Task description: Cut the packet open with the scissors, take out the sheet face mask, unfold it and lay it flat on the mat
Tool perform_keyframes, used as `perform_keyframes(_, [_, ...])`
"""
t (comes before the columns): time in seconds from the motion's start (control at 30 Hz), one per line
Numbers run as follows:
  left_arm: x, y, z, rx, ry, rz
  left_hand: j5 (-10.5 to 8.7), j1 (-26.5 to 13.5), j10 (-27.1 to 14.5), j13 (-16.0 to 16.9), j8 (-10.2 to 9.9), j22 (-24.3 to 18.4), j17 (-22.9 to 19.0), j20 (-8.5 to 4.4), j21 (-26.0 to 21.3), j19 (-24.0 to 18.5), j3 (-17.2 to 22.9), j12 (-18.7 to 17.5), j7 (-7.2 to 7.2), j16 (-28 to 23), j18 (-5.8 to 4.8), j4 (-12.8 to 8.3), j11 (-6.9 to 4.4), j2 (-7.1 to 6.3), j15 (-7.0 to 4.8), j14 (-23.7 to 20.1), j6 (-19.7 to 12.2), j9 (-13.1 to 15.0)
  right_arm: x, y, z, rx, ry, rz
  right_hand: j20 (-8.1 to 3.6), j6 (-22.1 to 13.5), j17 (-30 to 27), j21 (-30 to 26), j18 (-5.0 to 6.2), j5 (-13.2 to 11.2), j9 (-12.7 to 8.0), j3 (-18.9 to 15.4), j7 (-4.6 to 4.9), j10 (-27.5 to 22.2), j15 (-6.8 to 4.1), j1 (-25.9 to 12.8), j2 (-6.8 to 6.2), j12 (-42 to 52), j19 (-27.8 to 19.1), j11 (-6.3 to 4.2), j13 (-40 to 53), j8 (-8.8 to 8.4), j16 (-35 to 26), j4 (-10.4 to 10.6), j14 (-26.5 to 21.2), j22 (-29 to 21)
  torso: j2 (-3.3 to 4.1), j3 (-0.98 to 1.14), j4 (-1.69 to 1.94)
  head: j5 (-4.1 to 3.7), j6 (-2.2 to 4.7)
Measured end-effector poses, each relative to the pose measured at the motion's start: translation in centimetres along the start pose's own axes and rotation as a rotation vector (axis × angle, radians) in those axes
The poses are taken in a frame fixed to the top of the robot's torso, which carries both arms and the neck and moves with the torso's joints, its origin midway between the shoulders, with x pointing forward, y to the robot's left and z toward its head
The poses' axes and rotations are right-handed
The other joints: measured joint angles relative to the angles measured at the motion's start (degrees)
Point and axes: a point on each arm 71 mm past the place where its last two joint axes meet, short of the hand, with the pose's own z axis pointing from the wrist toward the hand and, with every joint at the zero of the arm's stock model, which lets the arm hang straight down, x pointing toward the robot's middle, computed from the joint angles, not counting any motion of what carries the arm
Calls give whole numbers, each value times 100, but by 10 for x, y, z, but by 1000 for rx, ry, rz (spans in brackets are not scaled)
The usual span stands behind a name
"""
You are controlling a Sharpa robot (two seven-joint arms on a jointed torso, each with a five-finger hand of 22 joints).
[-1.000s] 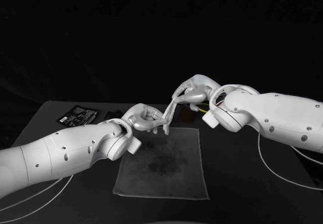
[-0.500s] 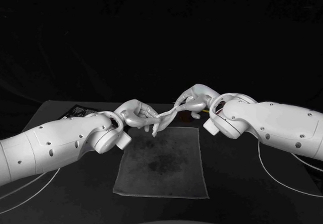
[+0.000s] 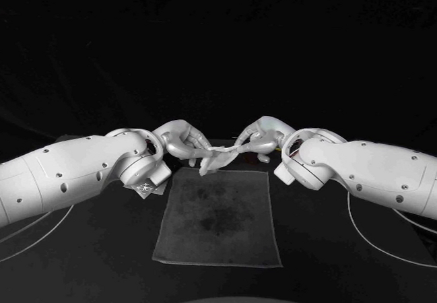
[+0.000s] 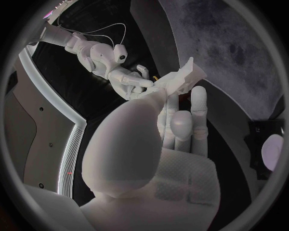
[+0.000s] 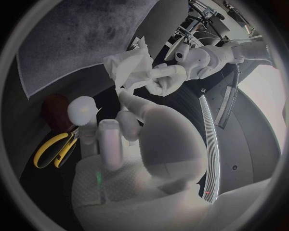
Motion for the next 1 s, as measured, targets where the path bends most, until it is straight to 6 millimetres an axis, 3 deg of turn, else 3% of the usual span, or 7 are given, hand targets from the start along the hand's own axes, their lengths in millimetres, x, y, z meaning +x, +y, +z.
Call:
perform_keyframes(0.23, [-14,-6,-1,-20,2,65,0,-123,-34,9,30,59,65,-21,64,-22,255,105,0,33,-2,-95,-2,-109,-4,24,0,115,-1,-2,0,2,-7,-10,0,-1,0,-33,-2,0,-1,0,0,-1,0,-22,-20,-8,0,1,-1,-6,0,0,0,0,-3,1,0,-10,-4])
perform_keyframes(0.33, [-14,-7,-1,-30,19,81,0,-302,-43,17,45,88,66,-20,67,-21,375,148,-10,33,-3,-98,7,-132,-4,24,-10,201,1,-3,1,5,-12,-5,24,-215,-3,-231,-3,2,-61,-156,85,-215,2,-295,-159,-313,-64,70,-320,-134,-27,152,2,-77,-4,0,1,-4,2])
perform_keyframes(0.47, [-11,-8,-1,-40,45,92,-3,-451,-43,17,77,88,60,-20,67,-21,498,172,-39,56,-4,-39,7,-99,-4,24,-43,239,6,-5,2,6,-12,11,113,-596,-55,-580,92,2,-276,-569,244,-518,117,-667,-529,-662,-241,239,-678,-498,-158,386,11,-233,-4,0,1,10,3])
perform_keyframes(0.57, [-8,-9,-1,-45,61,93,5,-556,-55,17,78,93,57,-20,67,-21,585,204,-52,56,-5,-32,-5,-86,-4,24,-74,327,10,-7,2,7,-8,27,197,-829,-183,-862,96,2,-399,-908,344,-764,203,-824,-685,-897,-371,322,-936,-730,-239,604,20,-361,-3,-2,3,14,7])
perform_keyframes(0.67, [-7,-9,-2,-50,69,85,12,-578,-63,17,89,95,52,-20,67,-21,617,204,-53,56,-39,-31,-14,-78,-4,24,-75,328,12,-8,2,11,-4,43,253,-930,-296,-1054,109,2,-454,-1135,398,-928,225,-886,-748,-1039,-442,368,-1104,-837,-290,774,2,-453,-3,-3,3,15,9])
perform_keyframes(0.73, [-7,-9,-2,-55,71,78,12,-593,-63,16,106,95,52,-20,67,-21,651,226,-61,56,-35,-44,-14,-76,-4,24,-84,328,13,-10,2,15,-1,52,266,-977,-368,-1165,183,2,-480,-1269,421,-989,245,-912,-773,-1042,-496,397,-1148,-882,-347,861,23,-504,-2,-3,3,15,10])
perform_keyframes(1.0, [-6,-4,-6,-86,87,-11,11,-654,-63,27,119,103,81,-20,67,-21,759,268,-54,55,22,-96,-14,-109,-3,24,-95,329,18,-21,1,47,11,90,274,-989,-397,-1247,187,2,-502,-1543,416,-1013,265,-862,-804,-1042,-504,420,-1188,-904,-355,1133,3,-548,-1,-3,0,2,-1])
